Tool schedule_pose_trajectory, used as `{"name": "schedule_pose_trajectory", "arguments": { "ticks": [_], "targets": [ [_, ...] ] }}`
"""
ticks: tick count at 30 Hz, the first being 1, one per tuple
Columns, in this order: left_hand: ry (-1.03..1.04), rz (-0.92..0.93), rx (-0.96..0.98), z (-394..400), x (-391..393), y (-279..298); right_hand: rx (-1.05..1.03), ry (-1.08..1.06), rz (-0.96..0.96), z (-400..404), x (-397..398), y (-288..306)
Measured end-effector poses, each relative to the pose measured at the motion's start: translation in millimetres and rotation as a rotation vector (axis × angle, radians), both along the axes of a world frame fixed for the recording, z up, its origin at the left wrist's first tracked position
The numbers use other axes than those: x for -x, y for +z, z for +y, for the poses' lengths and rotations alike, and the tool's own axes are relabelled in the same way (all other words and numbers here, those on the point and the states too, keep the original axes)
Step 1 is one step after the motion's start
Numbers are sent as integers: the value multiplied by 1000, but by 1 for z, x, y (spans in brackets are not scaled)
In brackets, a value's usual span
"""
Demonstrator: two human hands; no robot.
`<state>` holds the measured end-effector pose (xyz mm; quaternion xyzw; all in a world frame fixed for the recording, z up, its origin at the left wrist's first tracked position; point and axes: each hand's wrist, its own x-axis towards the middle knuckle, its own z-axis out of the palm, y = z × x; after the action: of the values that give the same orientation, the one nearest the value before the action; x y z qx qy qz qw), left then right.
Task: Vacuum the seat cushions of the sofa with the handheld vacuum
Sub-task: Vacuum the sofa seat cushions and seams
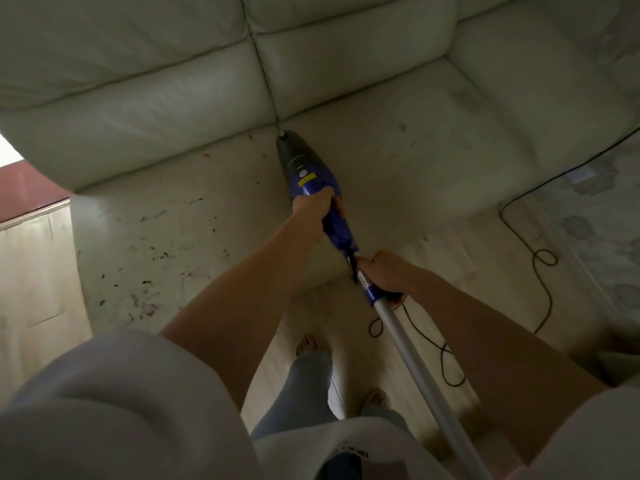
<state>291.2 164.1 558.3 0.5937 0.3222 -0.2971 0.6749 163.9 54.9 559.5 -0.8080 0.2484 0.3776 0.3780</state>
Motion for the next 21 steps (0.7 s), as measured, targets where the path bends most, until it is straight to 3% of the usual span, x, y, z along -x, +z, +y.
{"name": "schedule_pose_trajectory", "arguments": {
  "ticks": [21],
  "targets": [
    [77, 10, 21, -43, 198, -14, 59, 181, -58, -60, 184, 3]
  ]
}}
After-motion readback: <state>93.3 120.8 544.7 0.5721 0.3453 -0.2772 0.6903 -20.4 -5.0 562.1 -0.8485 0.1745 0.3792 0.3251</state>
